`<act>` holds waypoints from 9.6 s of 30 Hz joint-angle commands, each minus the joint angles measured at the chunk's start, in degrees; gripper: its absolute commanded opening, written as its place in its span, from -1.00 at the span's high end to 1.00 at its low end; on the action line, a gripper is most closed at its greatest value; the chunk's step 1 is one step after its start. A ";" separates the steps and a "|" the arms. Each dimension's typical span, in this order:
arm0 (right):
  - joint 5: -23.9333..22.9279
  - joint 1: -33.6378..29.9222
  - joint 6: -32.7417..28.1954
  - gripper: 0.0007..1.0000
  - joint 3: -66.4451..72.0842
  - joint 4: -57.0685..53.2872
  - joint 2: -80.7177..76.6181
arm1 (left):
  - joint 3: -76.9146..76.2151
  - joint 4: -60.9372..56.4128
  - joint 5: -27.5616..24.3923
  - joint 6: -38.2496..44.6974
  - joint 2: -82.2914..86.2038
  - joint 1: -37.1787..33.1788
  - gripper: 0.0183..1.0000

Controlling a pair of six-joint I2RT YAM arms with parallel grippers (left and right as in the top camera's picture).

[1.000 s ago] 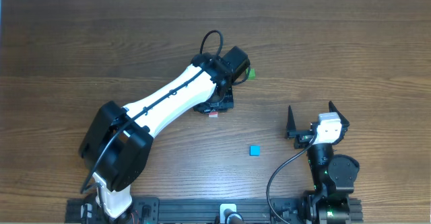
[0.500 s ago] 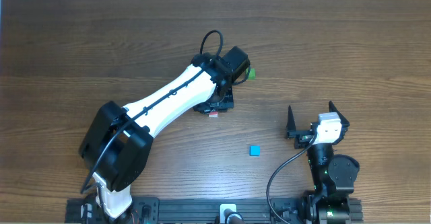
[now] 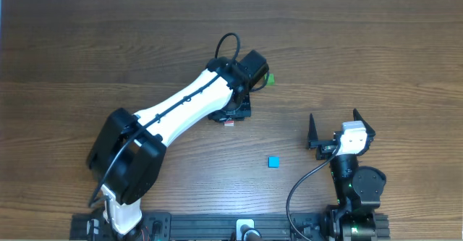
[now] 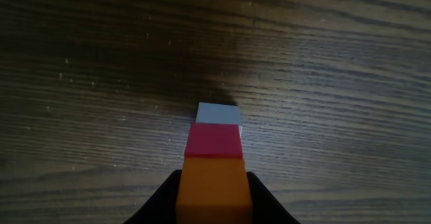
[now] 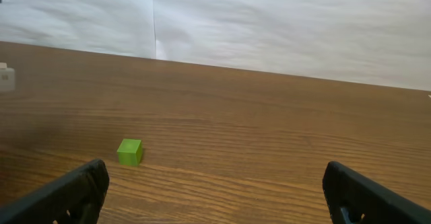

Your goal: Stack Cubes

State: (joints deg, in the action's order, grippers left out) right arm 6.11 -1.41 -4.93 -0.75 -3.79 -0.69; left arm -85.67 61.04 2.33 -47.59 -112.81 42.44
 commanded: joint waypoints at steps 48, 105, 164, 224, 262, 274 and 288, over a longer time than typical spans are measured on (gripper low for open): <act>0.04 -0.22 -0.31 -0.98 0.46 0.11 0.37 | -0.15 -19.45 12.92 16.68 33.07 -26.84 -1.00; 0.04 -0.22 -0.31 -0.99 0.46 0.11 0.37 | 85.33 -57.16 -1.49 42.86 112.80 -44.22 -1.00; 7.78 0.00 12.68 -0.99 -8.33 6.54 -1.44 | 85.33 -56.68 -3.39 42.88 112.43 -46.21 -1.00; -15.26 23.10 22.64 -0.96 -79.80 -34.99 -113.90 | 85.33 -56.68 -3.39 42.86 112.43 -46.21 -1.00; -10.51 22.77 24.17 -0.46 -91.17 -45.92 -124.93 | 85.33 -56.68 -3.39 42.88 112.43 -46.21 -1.00; -8.70 21.86 23.08 0.21 -91.17 -45.94 -124.89 | 85.33 -56.68 -3.39 42.88 112.43 -46.21 -1.00; -8.70 21.68 23.10 0.52 -91.17 -45.97 -124.78 | 85.33 -56.68 -3.39 42.86 112.43 -46.21 -1.00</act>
State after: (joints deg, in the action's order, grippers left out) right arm -2.90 20.67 17.98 -90.96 -49.71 -124.68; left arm -0.58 4.16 -0.30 -5.37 -0.80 -3.46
